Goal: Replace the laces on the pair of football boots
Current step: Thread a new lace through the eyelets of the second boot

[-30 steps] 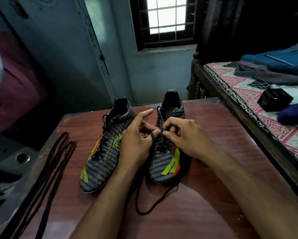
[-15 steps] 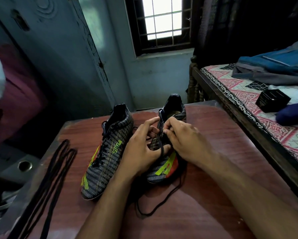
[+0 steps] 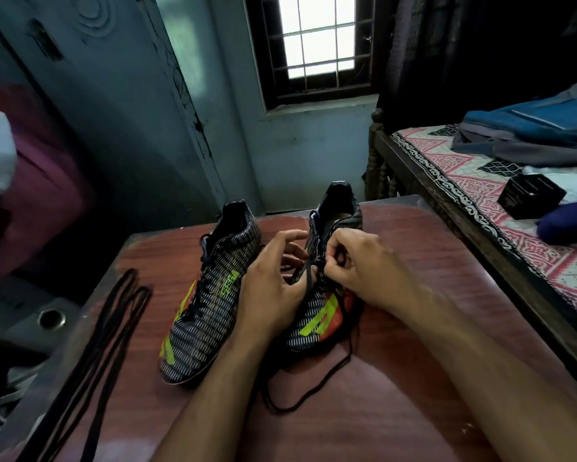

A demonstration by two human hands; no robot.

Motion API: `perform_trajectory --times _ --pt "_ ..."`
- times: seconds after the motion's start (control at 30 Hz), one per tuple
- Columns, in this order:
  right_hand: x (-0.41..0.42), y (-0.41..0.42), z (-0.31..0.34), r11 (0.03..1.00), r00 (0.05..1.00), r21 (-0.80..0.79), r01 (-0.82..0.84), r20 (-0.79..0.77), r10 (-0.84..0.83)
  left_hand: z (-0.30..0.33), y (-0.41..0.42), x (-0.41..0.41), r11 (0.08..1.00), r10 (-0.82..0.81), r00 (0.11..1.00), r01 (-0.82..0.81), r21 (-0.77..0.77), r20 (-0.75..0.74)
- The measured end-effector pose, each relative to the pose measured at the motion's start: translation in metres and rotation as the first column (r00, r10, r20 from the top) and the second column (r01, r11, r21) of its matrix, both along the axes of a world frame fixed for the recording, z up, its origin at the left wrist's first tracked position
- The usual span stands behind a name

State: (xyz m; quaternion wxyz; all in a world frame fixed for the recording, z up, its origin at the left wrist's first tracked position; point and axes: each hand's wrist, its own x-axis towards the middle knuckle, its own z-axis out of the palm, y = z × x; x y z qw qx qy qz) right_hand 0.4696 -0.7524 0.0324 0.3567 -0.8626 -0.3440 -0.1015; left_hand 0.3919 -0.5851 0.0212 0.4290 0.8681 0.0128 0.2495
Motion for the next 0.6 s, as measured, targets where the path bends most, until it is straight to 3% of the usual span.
perform_trajectory --times 0.1,0.2,0.3,0.4,0.43,0.47,0.5,0.57,0.6 --pt "0.007 -0.009 0.006 1.000 0.999 0.008 0.016 -0.051 -0.015 0.000 0.002 0.001 0.999 -0.004 1.000 0.002 -0.043 -0.031" --pt "0.013 -0.015 0.012 0.954 0.976 0.286 0.092 -0.214 -0.030 0.000 0.004 0.002 0.998 -0.011 0.998 0.007 -0.061 -0.062" --pt "0.008 -0.012 0.020 0.706 0.882 0.685 0.177 -0.429 0.195 0.001 0.004 0.003 0.999 -0.002 0.997 -0.001 -0.045 -0.071" --pt "-0.001 -0.009 0.033 0.461 0.804 0.842 0.280 -0.468 0.367 0.001 0.004 0.003 1.000 0.000 0.998 -0.002 -0.029 -0.069" --pt "-0.001 -0.011 0.035 0.418 0.804 0.854 0.309 -0.469 0.366 0.000 0.004 0.003 1.000 0.002 0.998 -0.003 -0.021 -0.070" --pt "0.001 -0.015 0.036 0.437 0.832 0.845 0.310 -0.463 0.305 0.000 0.003 0.003 1.000 0.003 0.998 -0.004 -0.014 -0.070" --pt "0.004 -0.019 0.034 0.541 0.890 0.795 0.275 -0.423 0.169 0.000 0.003 0.004 1.000 0.006 0.998 -0.006 -0.006 -0.069" --pt "0.010 -0.028 0.029 0.858 0.981 0.479 0.183 -0.147 -0.127 0.001 0.002 0.004 1.000 0.012 0.998 -0.012 0.005 -0.070" --pt "0.011 -0.030 0.027 0.951 0.987 0.265 0.158 -0.007 -0.162 0.001 0.002 0.003 1.000 0.014 0.997 -0.013 0.009 -0.070"
